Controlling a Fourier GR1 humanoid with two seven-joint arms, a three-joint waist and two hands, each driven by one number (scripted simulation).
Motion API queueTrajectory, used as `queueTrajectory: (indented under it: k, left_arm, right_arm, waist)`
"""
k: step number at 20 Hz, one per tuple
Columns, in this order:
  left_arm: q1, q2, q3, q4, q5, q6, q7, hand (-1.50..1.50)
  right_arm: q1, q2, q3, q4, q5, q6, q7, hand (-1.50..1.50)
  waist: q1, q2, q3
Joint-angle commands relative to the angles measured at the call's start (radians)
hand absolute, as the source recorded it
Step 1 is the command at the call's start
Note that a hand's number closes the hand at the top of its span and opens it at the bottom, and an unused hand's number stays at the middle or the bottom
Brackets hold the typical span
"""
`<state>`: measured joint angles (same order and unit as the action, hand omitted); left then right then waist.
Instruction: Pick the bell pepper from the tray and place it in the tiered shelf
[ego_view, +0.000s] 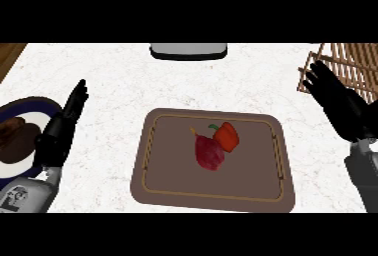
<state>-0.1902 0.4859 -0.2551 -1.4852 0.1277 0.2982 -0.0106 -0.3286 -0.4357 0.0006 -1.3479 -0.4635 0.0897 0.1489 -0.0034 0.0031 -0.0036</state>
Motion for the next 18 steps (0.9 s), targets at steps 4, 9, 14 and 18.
queueTrajectory:
  k: [4, 9, 14, 18]
  left_arm:
    - [0.064, -0.006, 0.058, 0.056, 0.08, -0.041, 0.05, 0.0]
    - [0.15, -0.011, 0.073, 0.088, 0.132, -0.059, 0.077, 0.0]
    - [0.184, -0.009, 0.108, 0.097, 0.172, -0.097, 0.046, 0.0]
    - [0.207, 0.034, 0.152, 0.086, 0.204, -0.145, 0.047, 0.0]
  right_arm:
    - [-0.144, 0.154, 0.213, -0.118, 0.258, -0.144, -0.11, 1.5]
    - [-0.118, 0.037, 0.217, -0.068, 0.628, -0.488, -0.048, 1.5]
    - [-0.026, 0.346, 0.541, -0.079, 0.905, -0.728, 0.004, -1.5]
    - [-0.048, 0.397, 0.649, -0.054, 1.179, -0.797, 0.275, -1.5]
  waist:
    - [0.046, -0.002, 0.001]
    - [0.022, -0.015, -0.011]
    - [0.023, -0.008, 0.0]
    - [0.004, -0.015, -0.001]
